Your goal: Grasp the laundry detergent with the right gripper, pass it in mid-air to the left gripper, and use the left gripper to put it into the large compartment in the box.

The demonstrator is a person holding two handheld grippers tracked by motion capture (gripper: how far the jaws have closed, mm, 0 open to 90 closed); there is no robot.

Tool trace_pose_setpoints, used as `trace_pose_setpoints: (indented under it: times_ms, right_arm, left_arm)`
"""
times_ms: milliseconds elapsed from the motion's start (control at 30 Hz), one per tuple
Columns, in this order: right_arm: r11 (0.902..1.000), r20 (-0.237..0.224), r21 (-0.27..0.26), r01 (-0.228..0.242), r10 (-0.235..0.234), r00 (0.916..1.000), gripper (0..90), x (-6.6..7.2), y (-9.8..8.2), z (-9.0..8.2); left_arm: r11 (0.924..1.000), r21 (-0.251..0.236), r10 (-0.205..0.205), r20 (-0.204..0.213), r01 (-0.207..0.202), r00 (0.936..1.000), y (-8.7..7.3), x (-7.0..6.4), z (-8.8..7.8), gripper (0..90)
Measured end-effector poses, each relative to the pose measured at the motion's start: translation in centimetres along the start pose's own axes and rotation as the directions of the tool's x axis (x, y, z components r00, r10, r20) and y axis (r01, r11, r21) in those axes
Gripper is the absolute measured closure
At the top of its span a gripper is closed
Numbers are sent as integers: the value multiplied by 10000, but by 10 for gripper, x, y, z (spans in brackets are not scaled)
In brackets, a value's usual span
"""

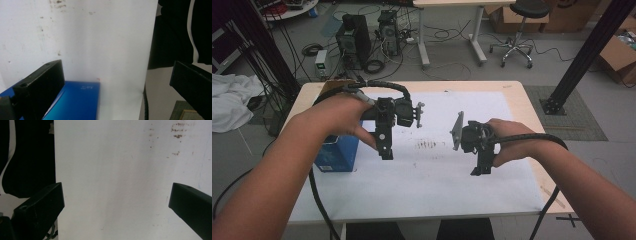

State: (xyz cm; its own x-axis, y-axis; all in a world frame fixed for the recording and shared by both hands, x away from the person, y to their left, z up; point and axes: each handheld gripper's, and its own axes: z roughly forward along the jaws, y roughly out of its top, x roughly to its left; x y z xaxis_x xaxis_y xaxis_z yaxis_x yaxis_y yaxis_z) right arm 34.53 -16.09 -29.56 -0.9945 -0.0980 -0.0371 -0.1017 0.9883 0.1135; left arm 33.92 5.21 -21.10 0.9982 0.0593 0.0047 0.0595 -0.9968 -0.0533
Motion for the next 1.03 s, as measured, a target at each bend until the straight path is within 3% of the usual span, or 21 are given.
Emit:
trace_pose_setpoints:
  times_ms: [167,1033]
  right_arm:
    - [10000,-12,38,-56,56,10000,0,-1,-3,0]
    - [10000,25,21,-88,88,10000,0,-6,-3,1]
  left_arm:
    - [9995,-70,295,-33,-295,9996,1,-1,1,1]
    - [9993,-253,256,-48,-257,9997,-2,1,2,1]
